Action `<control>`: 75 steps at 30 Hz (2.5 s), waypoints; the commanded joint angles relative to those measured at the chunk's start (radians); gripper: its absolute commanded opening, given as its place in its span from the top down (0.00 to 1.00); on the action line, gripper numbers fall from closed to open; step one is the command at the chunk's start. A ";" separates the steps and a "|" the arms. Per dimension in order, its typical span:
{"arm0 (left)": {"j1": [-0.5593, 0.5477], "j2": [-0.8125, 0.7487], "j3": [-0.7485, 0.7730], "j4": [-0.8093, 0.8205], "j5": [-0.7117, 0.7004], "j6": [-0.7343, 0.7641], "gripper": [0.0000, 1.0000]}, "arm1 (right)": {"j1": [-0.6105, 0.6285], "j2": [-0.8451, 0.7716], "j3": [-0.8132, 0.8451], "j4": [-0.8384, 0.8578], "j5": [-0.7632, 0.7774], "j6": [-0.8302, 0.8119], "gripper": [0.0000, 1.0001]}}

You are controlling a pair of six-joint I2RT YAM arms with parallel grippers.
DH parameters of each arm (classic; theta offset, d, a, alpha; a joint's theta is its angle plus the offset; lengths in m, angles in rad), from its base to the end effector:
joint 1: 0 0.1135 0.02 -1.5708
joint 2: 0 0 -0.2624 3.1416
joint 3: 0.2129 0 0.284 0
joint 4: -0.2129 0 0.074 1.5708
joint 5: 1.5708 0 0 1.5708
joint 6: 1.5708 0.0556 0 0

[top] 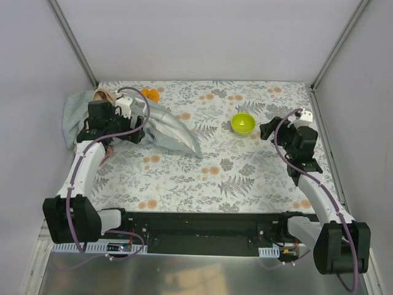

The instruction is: Pick out a specific cloth from the pile

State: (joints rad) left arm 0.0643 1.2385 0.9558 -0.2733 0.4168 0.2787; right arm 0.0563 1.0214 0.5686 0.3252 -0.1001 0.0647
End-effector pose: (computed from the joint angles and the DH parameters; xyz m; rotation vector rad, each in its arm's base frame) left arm 0.3245 -0.0017 0.2758 0.4632 2.0307 -0.2348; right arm 0.2864 0.0217 0.2533 -0.0677 1.6995 0.1754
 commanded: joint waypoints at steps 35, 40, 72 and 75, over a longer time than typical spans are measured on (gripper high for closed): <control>0.026 0.294 1.211 -0.451 -0.854 0.322 1.00 | 0.628 0.224 0.371 -0.321 0.057 -0.189 0.01; 0.058 0.224 1.337 -0.439 -0.932 0.405 1.00 | 0.721 0.380 0.529 -0.353 0.017 -0.204 0.01; -0.018 0.305 1.095 -1.063 -0.003 0.277 0.01 | 0.754 0.473 0.582 -0.426 0.065 -0.187 0.01; -0.060 0.361 1.204 -1.066 0.060 0.234 0.01 | 0.740 0.445 0.565 -0.446 0.094 -0.212 0.01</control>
State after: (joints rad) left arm 0.0433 1.5269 2.0441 -1.2217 0.2306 0.5774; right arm 0.8078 1.5482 1.1461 -0.1055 -0.0715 -0.0975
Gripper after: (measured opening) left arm 0.990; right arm 0.990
